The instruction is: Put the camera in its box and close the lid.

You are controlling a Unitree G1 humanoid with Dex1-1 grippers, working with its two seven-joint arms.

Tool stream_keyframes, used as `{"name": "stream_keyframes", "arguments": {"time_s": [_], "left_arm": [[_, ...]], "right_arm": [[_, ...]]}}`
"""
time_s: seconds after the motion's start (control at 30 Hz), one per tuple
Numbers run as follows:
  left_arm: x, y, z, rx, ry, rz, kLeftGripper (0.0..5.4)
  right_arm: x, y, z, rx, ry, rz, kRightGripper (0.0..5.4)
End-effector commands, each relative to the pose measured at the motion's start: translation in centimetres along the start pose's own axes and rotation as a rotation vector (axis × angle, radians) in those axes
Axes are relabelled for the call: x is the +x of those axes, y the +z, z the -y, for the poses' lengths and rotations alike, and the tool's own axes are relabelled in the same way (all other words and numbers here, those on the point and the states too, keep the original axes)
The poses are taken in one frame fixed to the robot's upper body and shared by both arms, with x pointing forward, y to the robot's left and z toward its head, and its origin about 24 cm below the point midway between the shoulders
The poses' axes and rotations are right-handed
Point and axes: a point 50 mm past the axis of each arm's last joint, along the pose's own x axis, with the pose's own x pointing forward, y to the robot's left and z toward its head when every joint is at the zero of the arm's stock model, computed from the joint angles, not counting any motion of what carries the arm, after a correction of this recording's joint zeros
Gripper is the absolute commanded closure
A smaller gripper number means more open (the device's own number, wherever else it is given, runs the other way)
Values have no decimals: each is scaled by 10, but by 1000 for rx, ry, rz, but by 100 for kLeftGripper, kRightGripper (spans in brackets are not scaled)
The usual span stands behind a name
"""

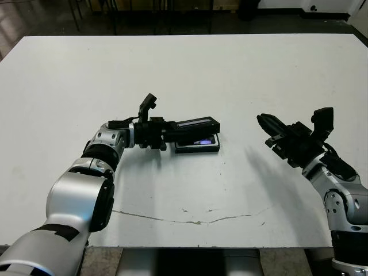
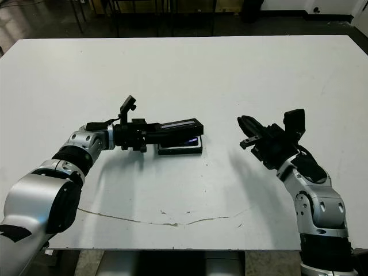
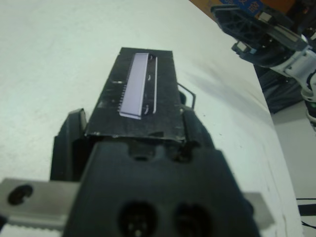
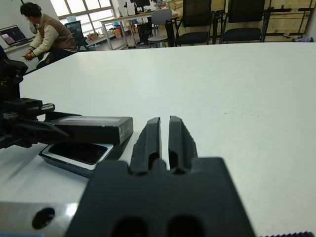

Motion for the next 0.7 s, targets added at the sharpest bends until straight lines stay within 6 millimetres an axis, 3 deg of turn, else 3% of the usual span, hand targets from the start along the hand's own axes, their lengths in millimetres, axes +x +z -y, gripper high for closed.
{"name": "stream_keyframes", "arguments": {"time_s": [0.03,0.2,0.4,0.7], "left_arm": [[-6,-10,-4,-23,43,21,363],[-13,-1,-8,-10,95,86,364],[-23,20,-8,140,74,121,364],[-31,48,1,288,-74,-39,364]], "right_arm": [[-2,-5,1,21,-6,-23,540],[-3,-5,1,4,-5,-24,540],[-3,-5,2,15,-10,-23,540],[-4,-4,3,7,-10,-23,540]]}}
